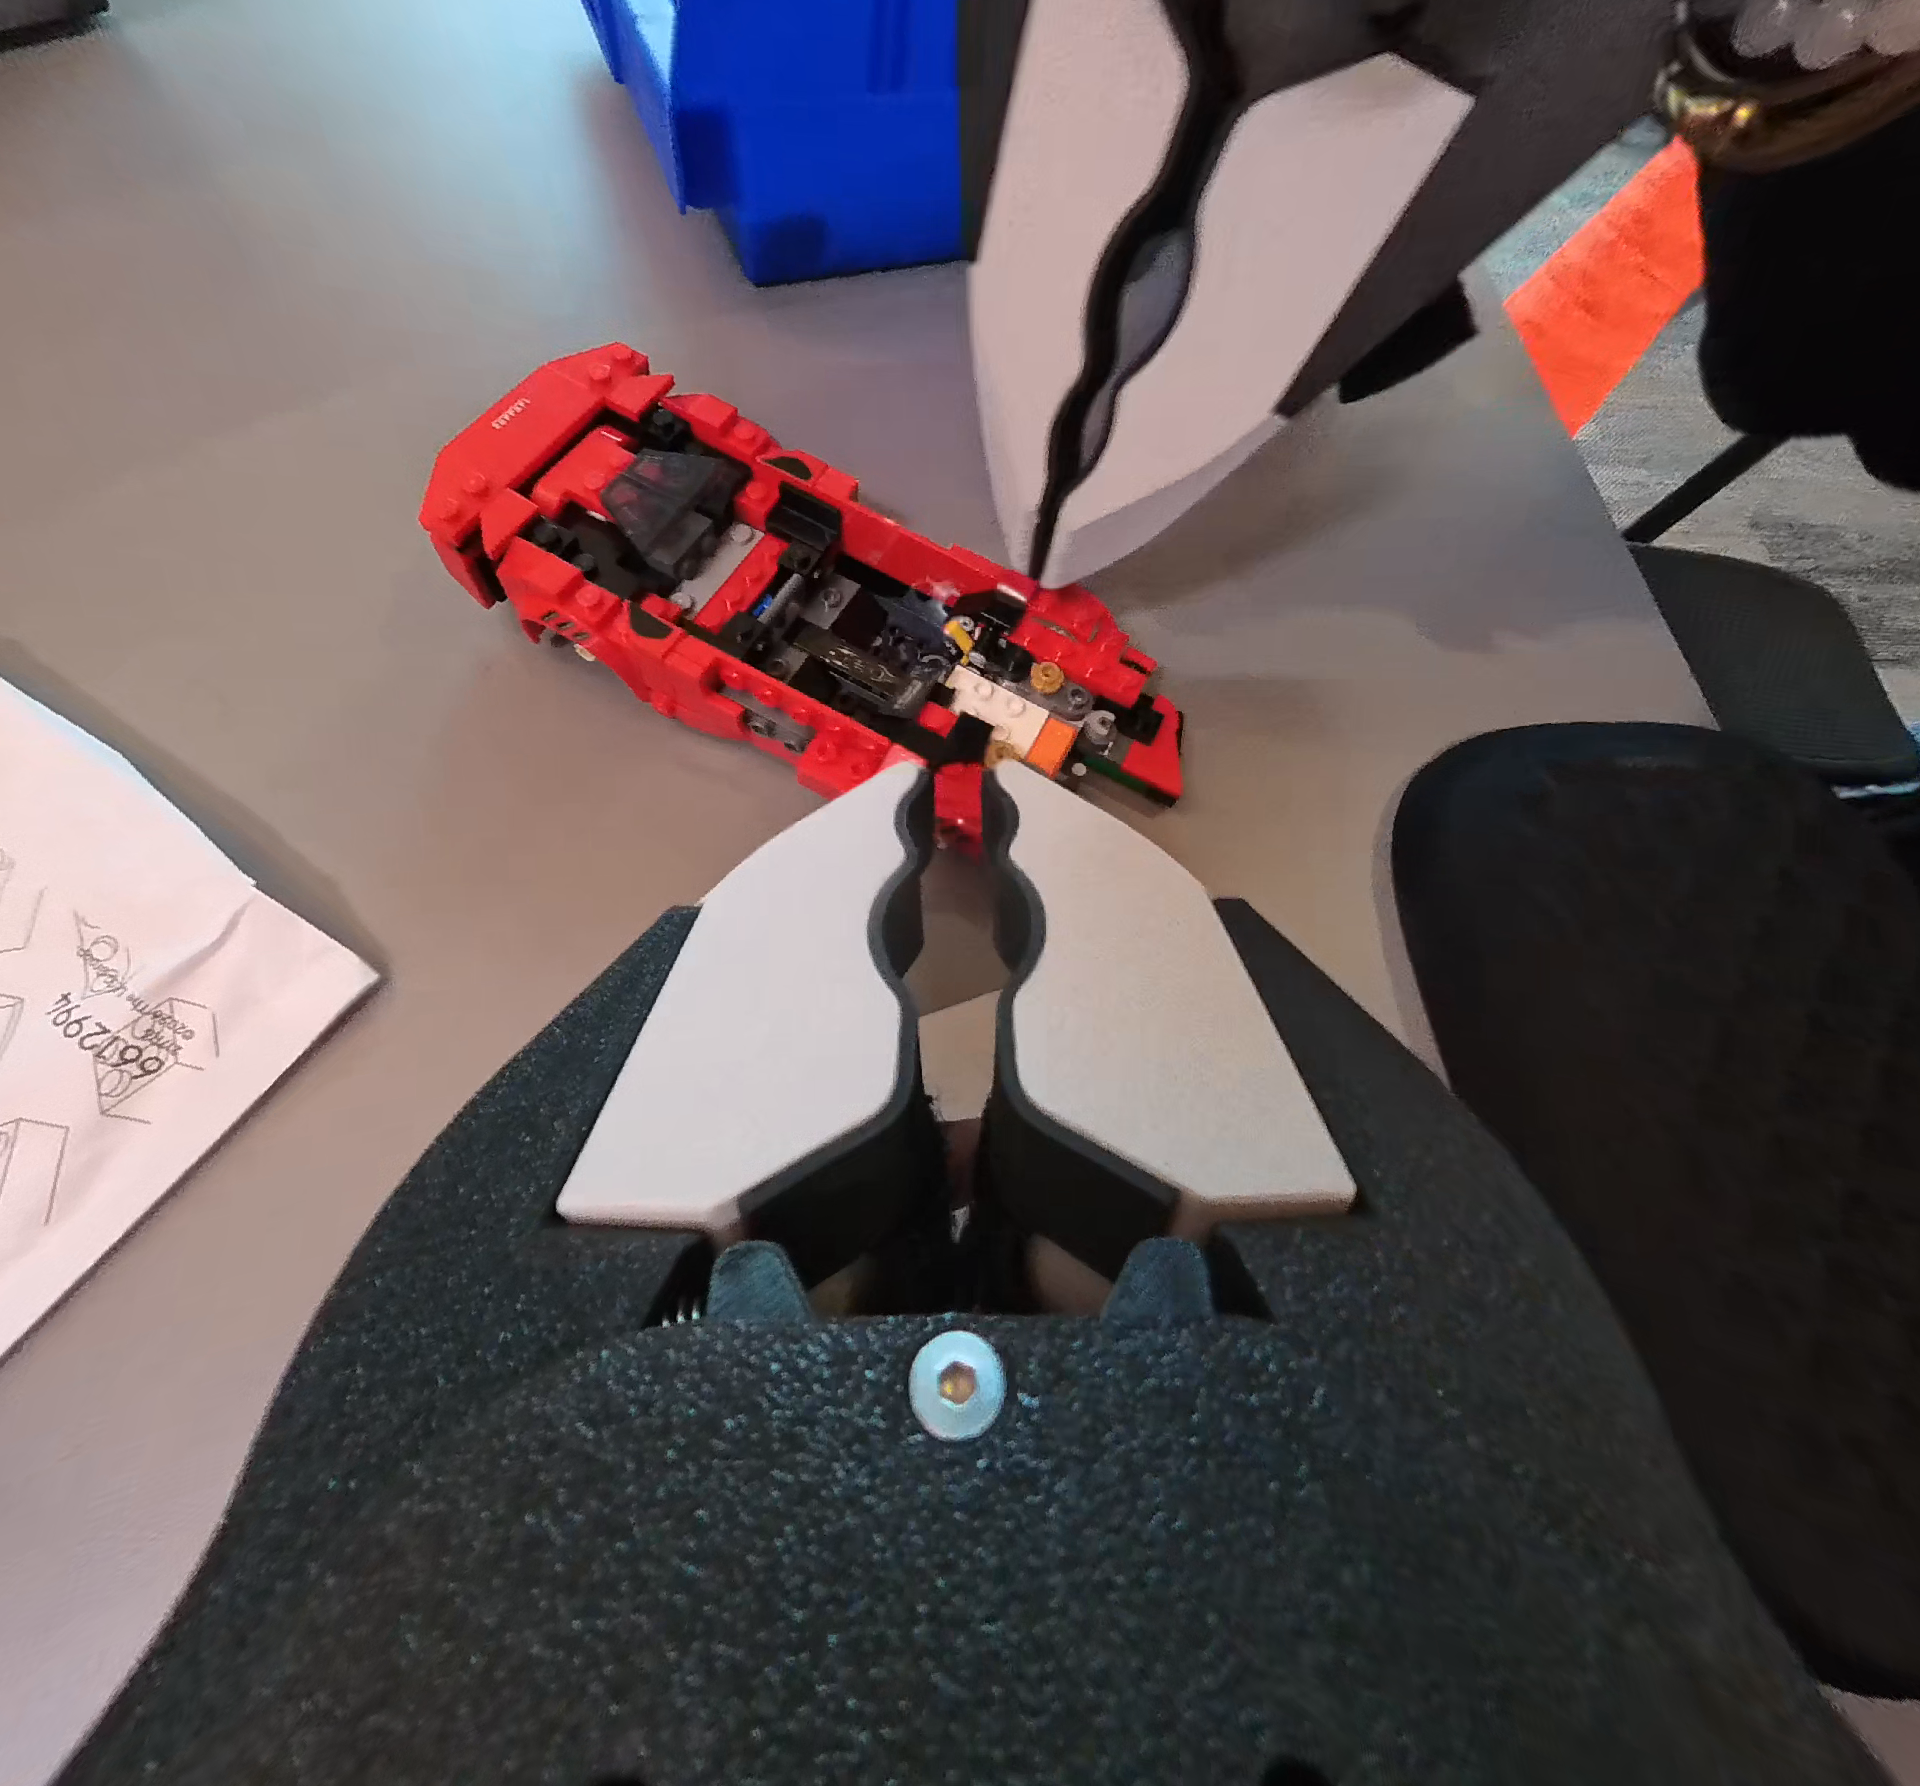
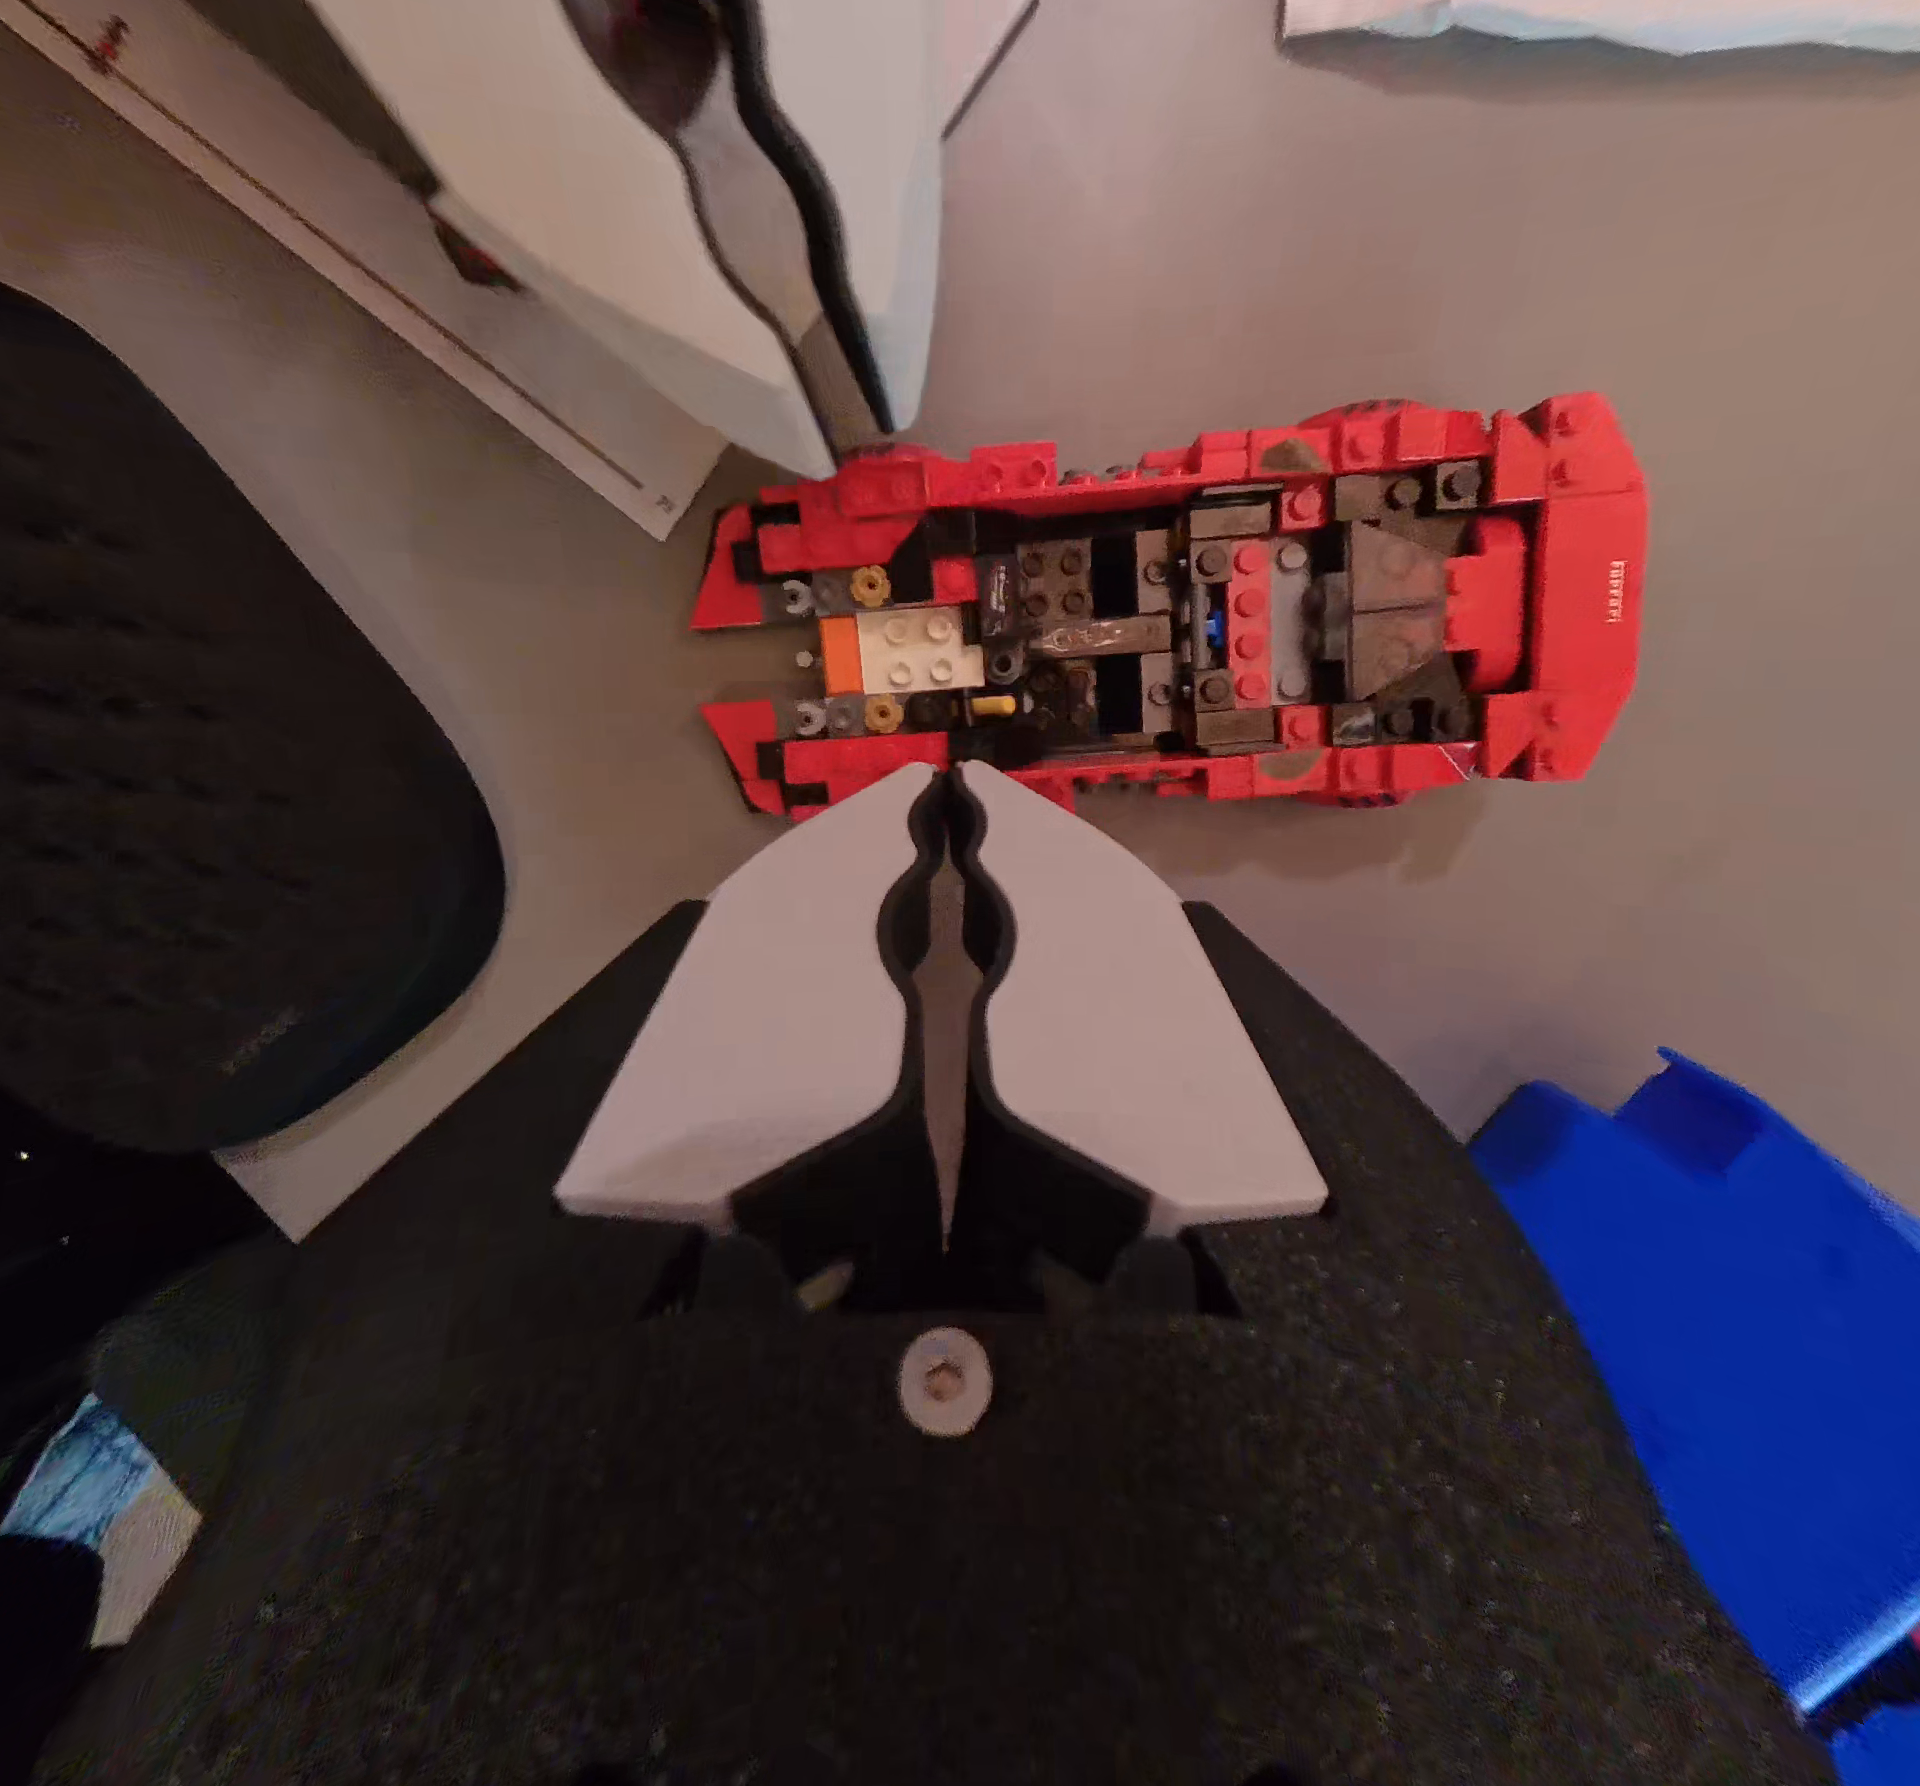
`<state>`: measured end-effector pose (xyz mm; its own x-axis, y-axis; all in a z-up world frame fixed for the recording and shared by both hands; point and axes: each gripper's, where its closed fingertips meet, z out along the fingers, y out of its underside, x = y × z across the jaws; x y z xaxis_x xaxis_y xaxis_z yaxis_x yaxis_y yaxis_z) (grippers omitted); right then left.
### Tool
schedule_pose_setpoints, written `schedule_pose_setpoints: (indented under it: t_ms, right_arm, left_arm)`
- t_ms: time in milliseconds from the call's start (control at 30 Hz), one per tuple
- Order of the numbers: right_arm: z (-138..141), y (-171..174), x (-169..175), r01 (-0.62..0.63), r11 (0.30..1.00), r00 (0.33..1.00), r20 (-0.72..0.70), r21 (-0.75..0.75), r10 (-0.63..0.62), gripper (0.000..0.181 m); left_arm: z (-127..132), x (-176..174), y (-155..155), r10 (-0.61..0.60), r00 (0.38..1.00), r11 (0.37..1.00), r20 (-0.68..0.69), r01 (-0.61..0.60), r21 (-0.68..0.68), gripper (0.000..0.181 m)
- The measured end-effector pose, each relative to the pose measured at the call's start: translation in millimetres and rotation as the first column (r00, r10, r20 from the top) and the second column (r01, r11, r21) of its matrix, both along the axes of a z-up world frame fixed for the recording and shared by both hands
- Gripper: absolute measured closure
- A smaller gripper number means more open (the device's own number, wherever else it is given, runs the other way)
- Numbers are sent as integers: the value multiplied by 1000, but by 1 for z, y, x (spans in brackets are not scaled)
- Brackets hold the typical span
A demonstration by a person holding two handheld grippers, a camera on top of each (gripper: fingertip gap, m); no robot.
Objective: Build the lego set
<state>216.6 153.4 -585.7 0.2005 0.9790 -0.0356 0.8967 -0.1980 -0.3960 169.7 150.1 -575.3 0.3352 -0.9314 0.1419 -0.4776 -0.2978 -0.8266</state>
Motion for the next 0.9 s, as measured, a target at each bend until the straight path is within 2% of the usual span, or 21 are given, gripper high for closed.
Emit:
schedule_pose_setpoints:
  t_ms: [267,400,567,700,800,900]
  right_arm:
    - [-8,6,-3,-31,999,995,95,-42,35,181]
    - [-6,9,-3,-39,999,994,105,-6,40,181]
    - [20,13,-29,-13,997,993,-115,70,21,181]
    - [34,23,-45,38,981,963,-270,192,15,181]
    - [50,15,-63,57,976,897,-440,208,42,181]
    - [69,1,-83,60,984,786,-615,169,58,181]
  left_arm:
    - [4,-16,-1,32,999,999,-16,-31,29,174]
    - [7,-27,-3,58,998,998,-18,-58,29,174]
    - [27,-54,-16,98,995,993,-16,-97,64,175]
    - [57,-99,-28,200,980,972,19,-201,120,176]
    - [85,-142,-41,298,953,935,52,-302,186,175]
    - [109,-194,-52,434,897,850,83,-438,293,175]
